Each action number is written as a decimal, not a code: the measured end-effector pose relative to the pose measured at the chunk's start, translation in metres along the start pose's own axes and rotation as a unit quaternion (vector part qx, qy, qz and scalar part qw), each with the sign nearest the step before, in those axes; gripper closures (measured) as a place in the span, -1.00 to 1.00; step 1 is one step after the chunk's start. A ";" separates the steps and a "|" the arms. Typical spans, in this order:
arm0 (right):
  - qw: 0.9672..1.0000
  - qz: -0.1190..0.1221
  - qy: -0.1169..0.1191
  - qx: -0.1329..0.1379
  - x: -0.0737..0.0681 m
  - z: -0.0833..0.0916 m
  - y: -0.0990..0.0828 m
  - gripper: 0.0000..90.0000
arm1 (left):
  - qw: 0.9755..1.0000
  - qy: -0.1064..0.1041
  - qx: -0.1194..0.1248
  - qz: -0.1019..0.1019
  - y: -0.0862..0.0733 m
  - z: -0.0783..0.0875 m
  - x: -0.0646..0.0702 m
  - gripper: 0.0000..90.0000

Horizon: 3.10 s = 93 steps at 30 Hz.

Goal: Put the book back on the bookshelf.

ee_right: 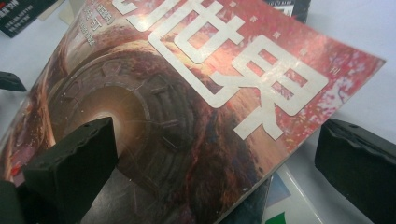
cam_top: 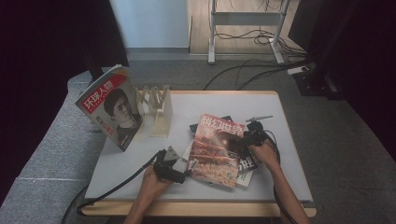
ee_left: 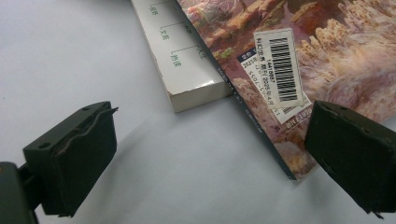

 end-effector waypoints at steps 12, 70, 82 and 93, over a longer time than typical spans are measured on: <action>0.999 -0.031 0.026 -0.011 0.005 -0.006 0.005 -0.95 | 1.000 -0.003 0.000 0.001 0.000 0.000 0.000 -0.94; 0.979 0.104 -0.050 0.167 -0.042 0.091 0.068 0.86 | 0.998 -0.065 0.006 0.021 0.009 0.010 -0.005 -0.83; 0.972 0.127 -0.038 0.193 -0.059 0.111 0.075 0.85 | 0.998 -0.060 -0.007 -0.023 0.055 0.014 -0.007 -0.73; 0.967 0.145 -0.026 0.209 -0.074 0.125 0.078 0.85 | 0.995 -0.094 -0.008 -0.034 0.074 -0.001 -0.016 -0.54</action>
Point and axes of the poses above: each handheld gripper's, and its own axes: z roughly backward along the jaws, y roughly out of its top, x roughly to its right, the point moved 9 cm from there along -z, roughly forward along the jaws, and after that the axes turned 14 degrees about -y, right-handed, at the moved point
